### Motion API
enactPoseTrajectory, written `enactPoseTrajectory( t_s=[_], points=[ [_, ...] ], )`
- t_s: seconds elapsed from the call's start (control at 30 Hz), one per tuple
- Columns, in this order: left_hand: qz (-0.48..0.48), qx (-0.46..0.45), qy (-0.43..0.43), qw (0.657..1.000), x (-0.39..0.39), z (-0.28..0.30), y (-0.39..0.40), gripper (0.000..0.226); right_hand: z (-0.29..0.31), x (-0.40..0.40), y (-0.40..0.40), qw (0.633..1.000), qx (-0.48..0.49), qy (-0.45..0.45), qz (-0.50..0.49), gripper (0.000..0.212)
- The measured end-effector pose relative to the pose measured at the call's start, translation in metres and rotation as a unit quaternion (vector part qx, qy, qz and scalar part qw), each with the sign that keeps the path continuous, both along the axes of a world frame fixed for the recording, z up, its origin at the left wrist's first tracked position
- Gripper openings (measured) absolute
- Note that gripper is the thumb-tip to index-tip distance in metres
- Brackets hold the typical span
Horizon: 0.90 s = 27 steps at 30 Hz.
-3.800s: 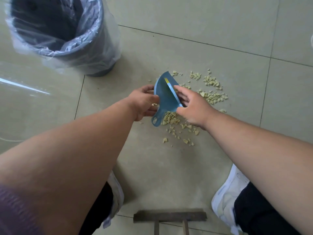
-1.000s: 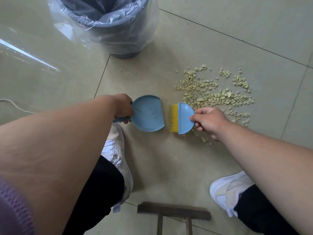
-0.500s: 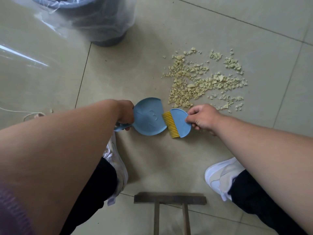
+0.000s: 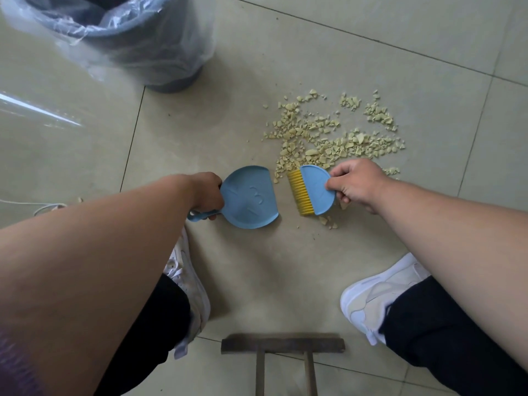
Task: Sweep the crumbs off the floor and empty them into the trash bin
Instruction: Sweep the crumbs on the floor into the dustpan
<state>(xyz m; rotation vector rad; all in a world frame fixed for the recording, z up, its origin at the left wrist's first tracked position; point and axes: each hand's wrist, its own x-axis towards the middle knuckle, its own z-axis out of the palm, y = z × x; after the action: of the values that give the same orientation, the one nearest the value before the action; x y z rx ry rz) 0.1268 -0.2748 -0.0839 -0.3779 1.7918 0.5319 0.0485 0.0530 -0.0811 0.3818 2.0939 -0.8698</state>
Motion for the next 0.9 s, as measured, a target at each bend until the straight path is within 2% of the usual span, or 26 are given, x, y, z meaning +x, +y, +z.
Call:
enactPoseTrajectory(
  t_s=[0.23, 0.4, 0.57, 0.9],
  points=[
    [0.058, -0.035, -0.003, 0.998, 0.009, 0.003, -0.008, 0.026, 0.007, 0.014, -0.01, 0.999, -0.01, -0.037, 0.018, 0.007],
    [0.05, -0.062, -0.006, 0.997, 0.011, 0.001, -0.021, 0.033, 0.003, 0.029, -0.033, 0.999, -0.013, -0.033, 0.022, 0.007],
    [0.024, -0.04, -0.031, 0.998, 0.012, -0.001, -0.025, 0.03, -0.007, 0.035, -0.053, 0.999, -0.011, -0.015, 0.028, 0.008],
    [0.081, -0.025, -0.004, 0.996, 0.002, -0.012, -0.021, 0.02, -0.005, 0.002, -0.045, 0.999, 0.003, 0.029, 0.019, 0.006]
  ],
)
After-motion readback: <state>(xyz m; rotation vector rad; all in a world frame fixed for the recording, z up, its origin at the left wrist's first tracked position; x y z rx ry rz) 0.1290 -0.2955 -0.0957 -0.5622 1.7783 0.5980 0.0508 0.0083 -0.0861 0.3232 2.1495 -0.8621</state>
